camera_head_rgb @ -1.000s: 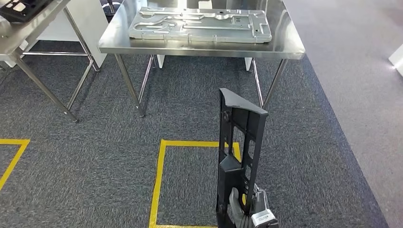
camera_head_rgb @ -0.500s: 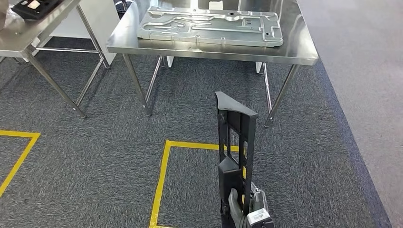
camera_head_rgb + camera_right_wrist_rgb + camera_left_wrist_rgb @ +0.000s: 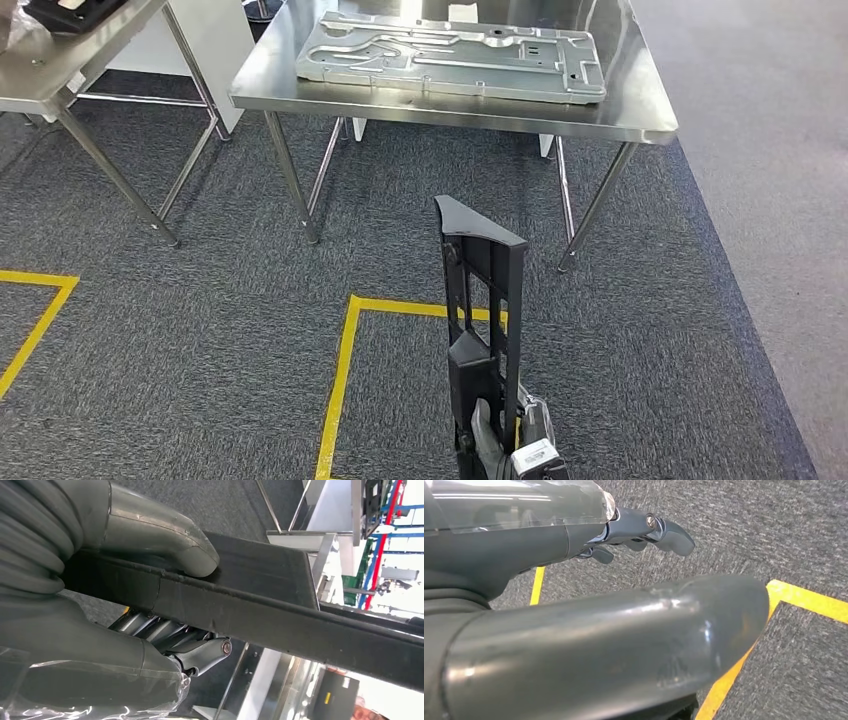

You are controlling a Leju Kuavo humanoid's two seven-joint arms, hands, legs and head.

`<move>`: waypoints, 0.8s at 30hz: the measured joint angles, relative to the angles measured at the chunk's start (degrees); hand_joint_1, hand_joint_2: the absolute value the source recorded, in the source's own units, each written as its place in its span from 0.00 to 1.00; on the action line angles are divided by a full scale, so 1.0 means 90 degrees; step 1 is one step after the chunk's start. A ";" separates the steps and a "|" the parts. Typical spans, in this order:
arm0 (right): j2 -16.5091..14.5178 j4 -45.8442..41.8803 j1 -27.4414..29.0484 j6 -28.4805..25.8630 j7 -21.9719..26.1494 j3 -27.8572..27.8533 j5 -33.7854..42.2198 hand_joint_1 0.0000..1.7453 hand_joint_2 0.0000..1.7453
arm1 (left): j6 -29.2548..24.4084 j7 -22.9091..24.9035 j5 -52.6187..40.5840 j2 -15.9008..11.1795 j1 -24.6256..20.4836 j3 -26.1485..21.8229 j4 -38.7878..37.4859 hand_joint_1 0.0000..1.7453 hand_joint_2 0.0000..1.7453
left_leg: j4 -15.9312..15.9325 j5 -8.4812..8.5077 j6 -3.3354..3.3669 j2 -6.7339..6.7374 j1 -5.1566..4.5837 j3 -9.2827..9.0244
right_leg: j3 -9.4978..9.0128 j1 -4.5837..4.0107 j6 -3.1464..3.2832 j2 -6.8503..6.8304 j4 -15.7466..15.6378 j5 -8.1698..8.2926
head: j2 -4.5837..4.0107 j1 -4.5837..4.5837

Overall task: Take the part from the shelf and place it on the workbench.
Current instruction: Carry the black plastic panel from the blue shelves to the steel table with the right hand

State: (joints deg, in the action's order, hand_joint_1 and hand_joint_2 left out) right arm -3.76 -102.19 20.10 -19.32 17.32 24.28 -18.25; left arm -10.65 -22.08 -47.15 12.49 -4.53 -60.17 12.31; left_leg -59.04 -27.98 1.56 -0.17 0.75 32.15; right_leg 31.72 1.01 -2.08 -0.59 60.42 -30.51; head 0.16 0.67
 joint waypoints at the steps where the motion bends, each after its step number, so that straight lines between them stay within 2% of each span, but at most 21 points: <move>1: 0.0003 -0.0002 -0.0009 -0.0013 -0.0001 -0.0001 0.0000 1.00 1.00 | 0.0006 0.0001 -0.0002 0.0001 -0.0007 0.0000 0.0000 0.00 0.00 | 0.0022 0.0008 0.0039 0.0000 0.0009 -0.0029 | 0.0134 0.0008 -0.0022 0.0009 0.0274 -0.0143 | -0.0001 0.0005; 3: 0.0014 -0.0004 -0.0021 -0.0055 0.0001 -0.0002 -0.0002 1.00 1.00 | 0.0014 0.0002 -0.0007 0.0001 -0.0015 0.0000 0.0000 0.00 0.00 | 0.0026 -0.0024 0.0091 -0.0002 -0.0012 -0.0047 | 0.0606 0.0008 -0.0045 0.0024 0.1083 -0.0476 | -0.0001 0.0015; 4: 0.0021 -0.0004 -0.0022 -0.0081 0.0002 -0.0003 -0.0010 1.00 1.00 | 0.0019 0.0003 -0.0011 0.0000 -0.0013 0.0000 0.0000 0.00 0.00 | 0.0026 -0.0051 0.0103 -0.0009 -0.0027 -0.0067 | 0.0829 0.0008 -0.0051 0.0029 0.1412 -0.0541 | -0.0001 0.0015; 5: 0.0028 -0.0004 -0.0022 -0.0109 0.0006 -0.0004 -0.0027 1.00 1.00 | 0.0022 0.0003 -0.0013 0.0000 -0.0007 0.0000 0.0000 0.00 0.00 | 0.0026 -0.0085 0.0110 -0.0019 -0.0043 -0.0101 | 0.0964 0.0006 -0.0046 0.0032 0.1548 -0.0480 | -0.0001 0.0013; 6: 0.0033 -0.0008 -0.0023 -0.0133 0.0010 -0.0005 -0.0049 1.00 1.00 | 0.0027 0.0003 -0.0016 0.0000 -0.0003 0.0000 0.0000 0.00 0.00 | 0.0025 -0.0125 0.0110 -0.0032 -0.0055 -0.0151 | 0.0976 0.0000 -0.0028 0.0034 0.1445 -0.0292 | -0.0001 0.0014; 8: 0.0040 -0.0038 -0.0033 -0.0178 0.0020 -0.0006 -0.0114 1.00 1.00 | 0.0042 0.0003 -0.0025 0.0002 0.0002 0.0000 0.0000 0.00 0.00 | 0.0030 -0.0220 0.0097 -0.0057 -0.0072 -0.0275 | 0.0694 -0.0033 0.0056 0.0043 0.0688 0.0242 | -0.0001 0.0013; 9: 0.0043 -0.0057 -0.0047 -0.0197 0.0023 -0.0007 -0.0150 1.00 1.00 | 0.0056 0.0002 -0.0030 0.0007 -0.0001 0.0000 -0.0001 0.00 0.00 | 0.0030 -0.0271 0.0077 -0.0064 -0.0085 -0.0325 | 0.0529 -0.0061 0.0106 0.0049 0.0310 0.0405 | -0.0001 0.0001; 10: 0.0047 -0.0084 -0.0065 -0.0218 0.0026 -0.0007 -0.0190 1.00 1.00 | 0.0070 0.0002 -0.0033 0.0011 -0.0007 0.0000 -0.0001 0.00 0.00 | 0.0039 -0.0311 0.0051 -0.0069 -0.0088 -0.0358 | 0.0410 -0.0087 0.0148 0.0054 0.0050 0.0478 | -0.0001 -0.0008; 12: 0.0052 -0.0142 -0.0102 -0.0245 0.0027 -0.0013 -0.0271 1.00 1.00 | 0.0094 0.0003 -0.0040 0.0018 -0.0019 0.0000 -0.0002 0.00 0.00 | 0.0076 -0.0362 -0.0015 -0.0069 -0.0088 -0.0395 | 0.0341 -0.0127 0.0208 0.0063 -0.0097 0.0424 | -0.0001 -0.0027; 15: 0.0052 -0.0238 -0.0136 -0.0276 0.0022 -0.0030 -0.0362 1.00 1.00 | 0.0112 0.0004 -0.0059 0.0017 -0.0045 0.0000 -0.0002 0.00 0.00 | 0.0053 -0.0454 -0.0114 -0.0042 -0.0101 -0.0493 | 0.0167 -0.0070 0.0279 0.0070 -0.0268 0.0378 | -0.0001 -0.0029; 16: 0.0049 -0.0266 -0.0158 -0.0293 0.0021 -0.0036 -0.0390 1.00 1.00 | 0.0114 0.0005 -0.0066 0.0016 -0.0053 0.0000 -0.0002 0.00 0.00 | -0.0142 -0.0537 -0.0146 -0.0032 -0.0100 -0.0418 | 0.0071 -0.0040 0.0304 0.0060 -0.0338 0.0359 | -0.0001 -0.0053; 17: 0.0046 -0.0290 -0.0187 -0.0313 0.0018 -0.0044 -0.0427 1.00 1.00 | 0.0118 0.0007 -0.0075 0.0016 -0.0051 0.0000 -0.0002 0.00 0.00 | -0.0490 -0.0649 -0.0173 -0.0024 -0.0078 -0.0219 | -0.0017 -0.0028 0.0324 0.0046 -0.0379 0.0328 | 0.0000 -0.0076; 19: 0.0040 -0.0322 -0.0244 -0.0355 0.0015 -0.0067 -0.0518 1.00 1.00 | 0.0132 0.0015 -0.0090 0.0016 -0.0041 -0.0001 -0.0002 0.00 0.00 | -0.1348 -0.0863 -0.0232 -0.0021 -0.0036 0.0373 | -0.0142 -0.0022 0.0346 0.0034 -0.0398 0.0225 | 0.0000 -0.0114; 20: 0.0038 -0.0338 -0.0261 -0.0380 0.0013 -0.0081 -0.0576 1.00 1.00 | 0.0138 0.0019 -0.0100 0.0016 -0.0028 -0.0001 -0.0002 0.00 0.00 | -0.1621 -0.0847 -0.0258 -0.0020 -0.0016 0.0619 | -0.0213 -0.0021 0.0340 0.0038 -0.0397 0.0161 | -0.0001 -0.0114; 21: 0.0032 -0.0355 -0.0274 -0.0407 0.0010 -0.0093 -0.0632 1.00 1.00 | 0.0143 0.0022 -0.0107 0.0015 -0.0012 -0.0002 -0.0002 0.00 0.00 | -0.1658 -0.0700 -0.0277 -0.0018 0.0000 0.0752 | -0.0296 -0.0016 0.0329 0.0045 -0.0396 0.0092 | -0.0001 -0.0116; 22: 0.0021 -0.0374 -0.0289 -0.0432 0.0005 -0.0104 -0.0682 1.00 1.00 | 0.0144 0.0026 -0.0114 0.0011 0.0003 -0.0002 -0.0002 0.00 0.00 | -0.1440 -0.0419 -0.0288 -0.0016 0.0013 0.0758 | -0.0397 -0.0008 0.0312 0.0053 -0.0395 0.0018 | -0.0001 -0.0115; 23: 0.0007 -0.0395 -0.0307 -0.0449 -0.0001 -0.0115 -0.0722 1.00 1.00 | 0.0144 0.0029 -0.0120 0.0007 0.0013 -0.0002 -0.0002 0.00 0.00 | -0.1028 -0.0073 -0.0290 -0.0008 0.0023 0.0675 | -0.0503 0.0002 0.0284 0.0059 -0.0395 -0.0065 | -0.0001 -0.0116; 24: -0.0008 -0.0414 -0.0331 -0.0459 -0.0006 -0.0127 -0.0752 1.00 1.00 | 0.0145 0.0031 -0.0124 0.0002 0.0022 -0.0003 -0.0003 0.00 0.00 | -0.0658 0.0178 -0.0288 0.0000 0.0015 0.0568 | -0.0592 0.0001 0.0245 0.0061 -0.0396 -0.0145 | -0.0001 -0.0120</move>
State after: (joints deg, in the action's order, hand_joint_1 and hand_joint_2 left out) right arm -3.84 -105.92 17.12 -23.45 17.27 23.14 -25.02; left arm -9.34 -21.80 -48.27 12.51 -4.34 -60.20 12.28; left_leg -64.96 -26.38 -1.04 -0.17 0.89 37.25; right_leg 26.39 1.02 0.13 -0.04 56.85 -31.82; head 0.16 -0.41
